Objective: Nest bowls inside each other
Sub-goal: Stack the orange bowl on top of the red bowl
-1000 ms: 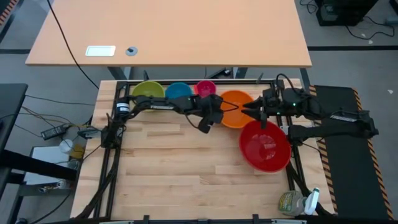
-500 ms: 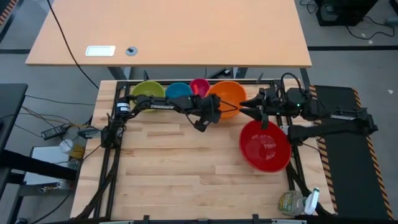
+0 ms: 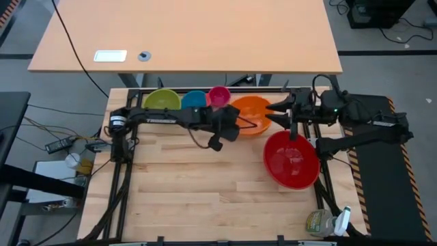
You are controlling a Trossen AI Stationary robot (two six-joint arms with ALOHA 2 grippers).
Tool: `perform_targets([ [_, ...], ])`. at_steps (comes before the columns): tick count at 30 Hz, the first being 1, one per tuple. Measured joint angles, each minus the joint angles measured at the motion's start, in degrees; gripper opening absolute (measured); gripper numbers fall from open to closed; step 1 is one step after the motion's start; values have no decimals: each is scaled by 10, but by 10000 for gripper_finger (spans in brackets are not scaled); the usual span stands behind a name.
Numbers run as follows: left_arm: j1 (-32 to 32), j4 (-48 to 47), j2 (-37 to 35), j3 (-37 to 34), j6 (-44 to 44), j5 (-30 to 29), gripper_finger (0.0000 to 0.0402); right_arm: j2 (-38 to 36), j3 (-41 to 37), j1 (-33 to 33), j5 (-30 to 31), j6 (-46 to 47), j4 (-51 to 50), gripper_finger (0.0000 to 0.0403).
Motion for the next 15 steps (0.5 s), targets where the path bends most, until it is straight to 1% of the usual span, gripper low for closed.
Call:
perform_targets([
  [5, -48, 41, -16, 0, 34, -1, 8, -1, 35, 4, -2, 3, -6, 170],
  [8, -66, 77, -16, 0, 62, -4, 8, -2, 66, 4, -2, -10, 13, 170],
  [13, -83, 141, -16, 0, 83, -43, 10, -3, 88, 4, -2, -9, 29, 170],
  [15, -86, 172, -16, 0, 86, -21, 11, -4, 88, 4, -2, -8, 31, 170],
])
